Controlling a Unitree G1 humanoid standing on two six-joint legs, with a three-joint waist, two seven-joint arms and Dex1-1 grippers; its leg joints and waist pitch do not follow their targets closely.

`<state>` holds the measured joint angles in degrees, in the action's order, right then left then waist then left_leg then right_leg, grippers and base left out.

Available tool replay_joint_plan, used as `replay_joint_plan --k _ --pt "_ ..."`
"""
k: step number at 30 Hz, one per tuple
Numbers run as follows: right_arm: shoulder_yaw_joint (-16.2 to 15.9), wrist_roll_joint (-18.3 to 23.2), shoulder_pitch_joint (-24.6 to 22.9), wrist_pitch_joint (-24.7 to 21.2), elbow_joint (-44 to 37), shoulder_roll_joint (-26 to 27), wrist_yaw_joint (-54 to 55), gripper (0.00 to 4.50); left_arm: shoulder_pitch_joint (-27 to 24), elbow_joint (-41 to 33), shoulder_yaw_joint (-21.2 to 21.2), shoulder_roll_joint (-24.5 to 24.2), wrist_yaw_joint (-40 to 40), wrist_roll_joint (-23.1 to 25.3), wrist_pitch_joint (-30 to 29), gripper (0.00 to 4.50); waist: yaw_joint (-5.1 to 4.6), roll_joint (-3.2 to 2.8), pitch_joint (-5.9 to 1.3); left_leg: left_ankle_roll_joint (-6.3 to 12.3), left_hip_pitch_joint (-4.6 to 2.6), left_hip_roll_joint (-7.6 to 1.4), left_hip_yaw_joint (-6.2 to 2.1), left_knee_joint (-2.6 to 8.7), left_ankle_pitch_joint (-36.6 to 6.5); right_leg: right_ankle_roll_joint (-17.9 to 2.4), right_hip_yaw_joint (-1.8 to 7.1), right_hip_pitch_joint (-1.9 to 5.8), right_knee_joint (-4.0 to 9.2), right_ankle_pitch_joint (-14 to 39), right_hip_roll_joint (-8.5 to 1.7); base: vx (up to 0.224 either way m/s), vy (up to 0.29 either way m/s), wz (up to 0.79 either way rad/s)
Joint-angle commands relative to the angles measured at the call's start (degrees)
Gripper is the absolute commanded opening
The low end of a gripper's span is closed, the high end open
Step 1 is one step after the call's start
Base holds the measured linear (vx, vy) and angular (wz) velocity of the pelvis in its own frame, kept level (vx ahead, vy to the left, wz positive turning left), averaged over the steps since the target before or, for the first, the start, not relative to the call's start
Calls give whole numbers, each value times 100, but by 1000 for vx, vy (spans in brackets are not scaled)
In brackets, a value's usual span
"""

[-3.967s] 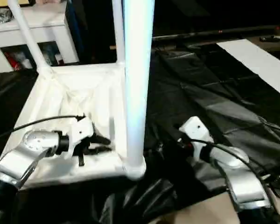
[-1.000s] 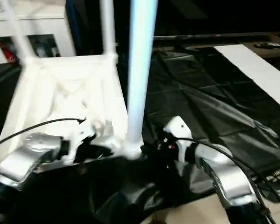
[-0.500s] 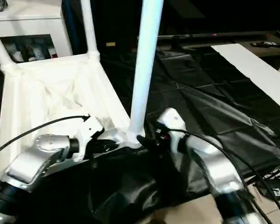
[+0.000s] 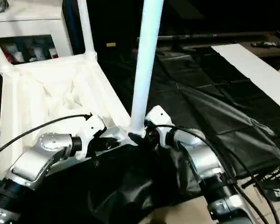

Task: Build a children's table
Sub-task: Rotate leg to tighten

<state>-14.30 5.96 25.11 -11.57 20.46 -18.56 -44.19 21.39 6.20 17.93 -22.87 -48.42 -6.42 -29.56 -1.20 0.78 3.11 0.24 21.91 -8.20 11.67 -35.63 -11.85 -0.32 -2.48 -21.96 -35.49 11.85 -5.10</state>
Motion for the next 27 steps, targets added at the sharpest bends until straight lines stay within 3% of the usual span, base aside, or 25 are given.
replay_joint_plan --k 1,12,17,19,22,23,24,26,27 --pt "96 -35 123 122 168 -28 41 378 -5 114 41 -87 -98 8 41 0 43 34 -350 259 -106 -504 -243 452 -891 -1558 263 200 392 771 -392 0 0 0" --pt "114 7 157 404 376 71 -117 292 -9 144 92 -145 -233 45 110 0 41 26 -355 289 -99 -504 -244 457 -857 -1590 261 201 374 650 -387 0 0 0" --pt "159 5 156 488 500 184 5 275 42 236 81 -96 -183 62 166 0 38 19 -352 260 -101 -505 -246 466 -909 -1595 260 194 377 679 -383 0 0 0" --pt "374 -44 193 559 815 607 819 274 268 531 -38 246 260 141 200 0 28 21 -343 216 -115 -493 -233 468 -954 -1582 272 156 404 816 -385 0 0 0" --pt "502 -45 222 497 983 882 1309 274 425 752 -136 494 605 199 241 0 4 26 -343 -11 -120 -496 -262 497 -1243 -1442 263 152 441 1303 -387 0 0 0" --pt "575 -59 272 410 1132 1146 1745 274 595 997 -215 740 914 228 249 0 -17 47 -339 -19 -104 -497 -259 504 -1297 -1397 269 145 452 1350 -387 0 0 0" --pt "605 -74 297 371 1200 1256 1946 274 659 1087 -231 832 1018 241 258 0 3 25 -343 -68 -148 -495 -253 501 -1312 -1380 276 104 466 1361 -384 0 0 0" --pt "648 -122 374 302 1363 1484 2348 274 789 1281 -240 1021 1213 277 308 0 -8 31 -353 -72 -100 -492 -271 511 -1207 -1366 266 160 442 1243 -393 0 0 0" --pt "575 -191 470 321 1509 1668 2490 274 890 1453 -173 1185 1330 342 431 0 0 16 -353 -69 -118 -495 -260 513 -1190 -1347 265 128 450 1181 -385 0 0 0"
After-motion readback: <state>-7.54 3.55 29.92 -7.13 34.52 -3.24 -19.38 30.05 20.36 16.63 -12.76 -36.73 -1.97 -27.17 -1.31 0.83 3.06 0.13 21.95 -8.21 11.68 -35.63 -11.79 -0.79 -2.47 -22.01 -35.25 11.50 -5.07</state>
